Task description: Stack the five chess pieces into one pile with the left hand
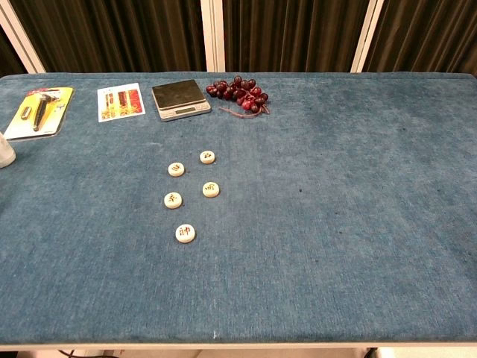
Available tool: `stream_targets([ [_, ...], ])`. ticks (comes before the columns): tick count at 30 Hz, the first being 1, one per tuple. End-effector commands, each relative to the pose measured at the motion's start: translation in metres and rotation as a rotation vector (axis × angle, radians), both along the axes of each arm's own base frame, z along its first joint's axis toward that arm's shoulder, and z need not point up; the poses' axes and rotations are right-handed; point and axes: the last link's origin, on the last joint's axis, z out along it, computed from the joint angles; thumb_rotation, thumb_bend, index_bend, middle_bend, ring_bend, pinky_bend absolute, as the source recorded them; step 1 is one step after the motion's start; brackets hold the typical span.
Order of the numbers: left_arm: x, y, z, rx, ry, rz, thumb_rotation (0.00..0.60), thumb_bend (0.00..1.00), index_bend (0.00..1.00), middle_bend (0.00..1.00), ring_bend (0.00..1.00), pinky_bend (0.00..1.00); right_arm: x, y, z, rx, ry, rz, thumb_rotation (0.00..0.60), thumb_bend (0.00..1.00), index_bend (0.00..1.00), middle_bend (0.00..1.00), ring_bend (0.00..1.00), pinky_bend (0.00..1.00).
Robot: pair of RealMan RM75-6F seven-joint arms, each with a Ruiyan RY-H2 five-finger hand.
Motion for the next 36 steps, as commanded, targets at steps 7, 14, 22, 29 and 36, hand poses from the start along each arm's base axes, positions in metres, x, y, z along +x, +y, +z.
stream_targets([
  [7, 0.015, 0.002, 0.001, -0.007, -0.028, -0.056, 0.600, 0.00, 0.12, 0.12, 0.04, 0.00, -0.002, 0.002, 0.007, -0.024, -0.009, 0.000, 0.600, 0.06, 0.00, 0.02, 0.00, 0.07],
  [14, 0.067, 0.024, -0.008, -0.071, -0.081, -0.247, 0.600, 0.08, 0.17, 0.15, 0.08, 0.00, -0.002, 0.007, 0.021, -0.074, -0.032, 0.029, 0.600, 0.06, 0.00, 0.03, 0.00, 0.07],
  [22, 0.142, 0.074, -0.056, -0.253, -0.091, -0.430, 0.600, 0.21, 0.30, 0.17, 0.11, 0.04, -0.001, 0.011, 0.022, -0.065, -0.045, 0.053, 0.600, 0.06, 0.00, 0.03, 0.00, 0.07],
  [29, 0.165, 0.120, -0.110, -0.372, -0.076, -0.359, 0.600, 0.27, 0.30, 0.17, 0.10, 0.04, 0.000, 0.010, 0.016, -0.041, -0.042, 0.053, 0.600, 0.06, 0.00, 0.03, 0.00, 0.07],
  [36, 0.170, 0.140, -0.152, -0.430, -0.071, -0.287, 0.600, 0.28, 0.34, 0.15, 0.05, 0.01, 0.003, 0.004, 0.013, -0.026, -0.034, 0.054, 0.600, 0.06, 0.00, 0.03, 0.00, 0.07],
])
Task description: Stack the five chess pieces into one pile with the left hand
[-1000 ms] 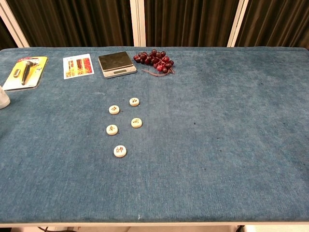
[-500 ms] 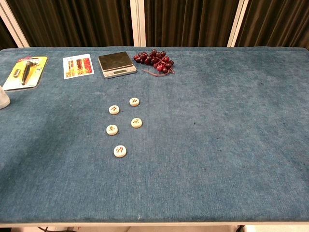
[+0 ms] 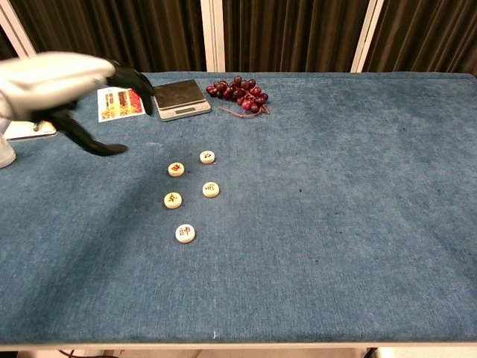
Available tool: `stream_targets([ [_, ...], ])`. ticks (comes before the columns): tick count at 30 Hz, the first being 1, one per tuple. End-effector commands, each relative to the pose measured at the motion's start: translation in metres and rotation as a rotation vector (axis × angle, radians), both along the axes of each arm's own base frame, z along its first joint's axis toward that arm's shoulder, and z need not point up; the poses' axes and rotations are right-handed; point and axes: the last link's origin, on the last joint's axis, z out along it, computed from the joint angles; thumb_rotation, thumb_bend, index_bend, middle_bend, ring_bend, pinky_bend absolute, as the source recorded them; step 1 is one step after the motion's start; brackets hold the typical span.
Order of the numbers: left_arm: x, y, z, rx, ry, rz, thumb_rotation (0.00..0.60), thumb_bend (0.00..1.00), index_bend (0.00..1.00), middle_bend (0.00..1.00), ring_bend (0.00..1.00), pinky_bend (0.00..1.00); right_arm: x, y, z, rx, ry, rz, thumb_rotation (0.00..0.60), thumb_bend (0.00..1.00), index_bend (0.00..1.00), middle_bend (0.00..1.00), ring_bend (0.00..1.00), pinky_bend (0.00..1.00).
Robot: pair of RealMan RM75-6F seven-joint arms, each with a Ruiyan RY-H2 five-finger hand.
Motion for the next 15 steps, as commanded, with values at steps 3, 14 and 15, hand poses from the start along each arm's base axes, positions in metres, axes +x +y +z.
stream_targets([
  [3, 0.007, 0.016, -0.033, -0.033, 0.019, 0.045, 0.600, 0.28, 0.34, 0.14, 0.01, 0.00, 0.002, -0.004, -0.001, 0.003, 0.004, 0.000, 0.600, 0.06, 0.00, 0.02, 0.00, 0.07],
  [14, 0.003, 0.028, -0.067, -0.045, 0.048, 0.122, 0.600, 0.28, 0.39, 0.13, 0.00, 0.00, 0.003, -0.010, -0.006, 0.013, 0.007, -0.009, 0.600, 0.06, 0.00, 0.02, 0.00, 0.07],
  [15, 0.003, 0.029, -0.069, -0.043, 0.045, 0.126, 0.600, 0.28, 0.40, 0.13, 0.00, 0.00, 0.004, -0.010, -0.006, 0.013, 0.007, -0.009, 0.600, 0.06, 0.00, 0.02, 0.00, 0.07],
])
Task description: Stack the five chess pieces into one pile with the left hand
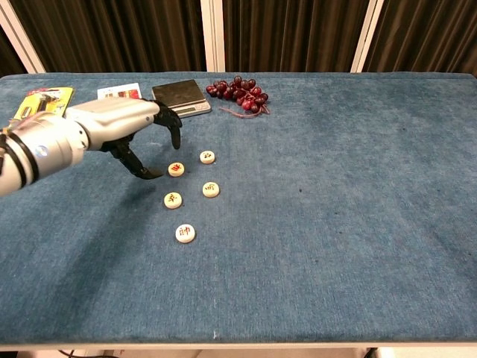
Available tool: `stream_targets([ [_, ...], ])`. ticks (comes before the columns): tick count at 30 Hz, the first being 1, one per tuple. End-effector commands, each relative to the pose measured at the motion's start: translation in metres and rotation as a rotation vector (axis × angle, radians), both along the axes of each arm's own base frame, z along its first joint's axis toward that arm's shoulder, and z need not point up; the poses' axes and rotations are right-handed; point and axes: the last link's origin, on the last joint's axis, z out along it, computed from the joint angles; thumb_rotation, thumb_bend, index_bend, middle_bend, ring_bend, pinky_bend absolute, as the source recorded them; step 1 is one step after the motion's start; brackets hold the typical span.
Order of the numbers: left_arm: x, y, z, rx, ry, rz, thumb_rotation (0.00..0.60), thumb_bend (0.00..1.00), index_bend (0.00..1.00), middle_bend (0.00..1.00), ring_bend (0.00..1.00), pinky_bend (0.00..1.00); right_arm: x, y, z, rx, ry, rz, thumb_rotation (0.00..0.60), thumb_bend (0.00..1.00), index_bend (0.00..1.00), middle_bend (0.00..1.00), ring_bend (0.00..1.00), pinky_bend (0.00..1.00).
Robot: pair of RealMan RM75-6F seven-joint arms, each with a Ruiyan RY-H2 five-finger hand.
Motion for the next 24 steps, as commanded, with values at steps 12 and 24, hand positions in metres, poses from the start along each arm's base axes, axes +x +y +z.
stream_targets([
  [12, 0.005, 0.007, -0.022, 0.003, 0.007, 0.026, 0.600, 0.30, 0.42, 0.13, 0.00, 0.00, -0.004, 0.001, 0.000, -0.005, -0.005, -0.014, 0.600, 0.06, 0.00, 0.02, 0.00, 0.07],
  [24, 0.003, 0.007, -0.023, -0.001, 0.016, 0.031, 0.600, 0.34, 0.45, 0.13, 0.00, 0.00, -0.008, 0.002, 0.000, -0.011, -0.011, -0.024, 0.600, 0.06, 0.00, 0.02, 0.00, 0.07],
])
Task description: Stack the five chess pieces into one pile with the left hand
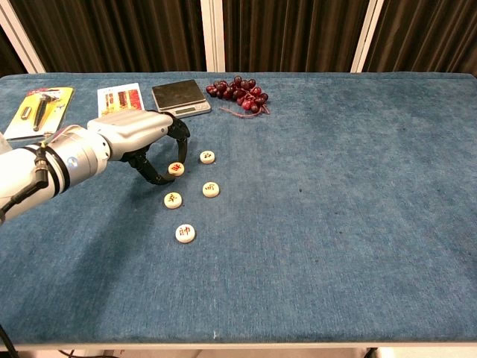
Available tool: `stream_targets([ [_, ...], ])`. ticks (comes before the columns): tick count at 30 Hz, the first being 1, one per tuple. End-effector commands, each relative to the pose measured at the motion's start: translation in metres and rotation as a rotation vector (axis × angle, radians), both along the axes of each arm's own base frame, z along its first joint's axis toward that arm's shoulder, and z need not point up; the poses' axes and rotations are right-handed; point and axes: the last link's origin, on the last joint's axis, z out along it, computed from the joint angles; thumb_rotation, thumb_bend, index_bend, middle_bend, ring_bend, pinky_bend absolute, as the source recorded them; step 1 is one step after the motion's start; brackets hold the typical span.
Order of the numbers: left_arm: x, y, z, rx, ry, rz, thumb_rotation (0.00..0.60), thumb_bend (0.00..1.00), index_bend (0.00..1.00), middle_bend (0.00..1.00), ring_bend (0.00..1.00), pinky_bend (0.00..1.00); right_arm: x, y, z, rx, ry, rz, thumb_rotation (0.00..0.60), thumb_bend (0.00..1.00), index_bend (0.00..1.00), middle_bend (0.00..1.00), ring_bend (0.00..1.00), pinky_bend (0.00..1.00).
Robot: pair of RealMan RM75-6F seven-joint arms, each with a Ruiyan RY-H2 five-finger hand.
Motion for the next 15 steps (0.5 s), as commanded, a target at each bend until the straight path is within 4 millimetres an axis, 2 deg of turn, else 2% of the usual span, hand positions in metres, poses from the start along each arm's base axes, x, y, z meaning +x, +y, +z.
stream_targets([
  [1, 0.000, 0.000, 0.000, 0.002, -0.002, 0.001, 0.600, 0.35, 0.46, 0.13, 0.00, 0.00, -0.001, 0.000, 0.000, -0.001, -0.001, 0.000, 0.600, 0.06, 0.00, 0.02, 0.00, 0.07],
  [9, 0.001, 0.004, 0.001, 0.009, 0.009, -0.007, 0.600, 0.40, 0.53, 0.13, 0.00, 0.00, -0.002, 0.001, 0.000, -0.002, -0.004, -0.004, 0.600, 0.06, 0.00, 0.02, 0.00, 0.07],
  [15, 0.025, 0.015, 0.008, 0.015, -0.058, -0.005, 0.600, 0.40, 0.53, 0.13, 0.00, 0.00, 0.000, 0.001, 0.001, -0.004, 0.002, 0.006, 0.600, 0.06, 0.00, 0.02, 0.00, 0.07],
])
